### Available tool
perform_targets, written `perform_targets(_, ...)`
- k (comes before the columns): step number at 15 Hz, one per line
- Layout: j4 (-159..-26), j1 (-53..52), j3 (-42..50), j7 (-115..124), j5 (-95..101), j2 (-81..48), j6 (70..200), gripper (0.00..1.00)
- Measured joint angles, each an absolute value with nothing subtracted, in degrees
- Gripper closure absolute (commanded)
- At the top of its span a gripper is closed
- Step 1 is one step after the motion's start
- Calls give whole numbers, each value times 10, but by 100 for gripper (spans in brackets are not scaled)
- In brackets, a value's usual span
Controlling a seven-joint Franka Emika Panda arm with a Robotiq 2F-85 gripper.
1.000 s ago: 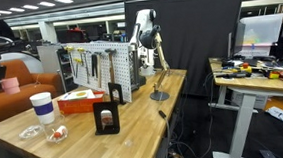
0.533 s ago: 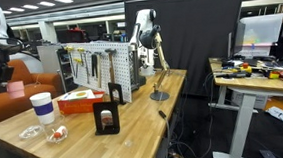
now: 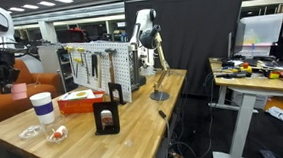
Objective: Pour the liquid in the pink mug into the white and blue coffee cup
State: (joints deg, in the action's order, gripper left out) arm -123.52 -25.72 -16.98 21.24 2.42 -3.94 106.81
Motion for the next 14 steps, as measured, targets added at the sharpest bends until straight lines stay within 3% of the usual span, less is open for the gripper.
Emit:
perform_targets(1,-1234,-257,-170,212,24,-39,1066,85)
perform_targets(2,-1234,-257,-170,212,24,-39,1065,96)
perform_targets(8,-1216,-253,-171,212,57,-57,1047,96)
perform_targets(14,-1095,-249,-170,165,118,-138,940,96)
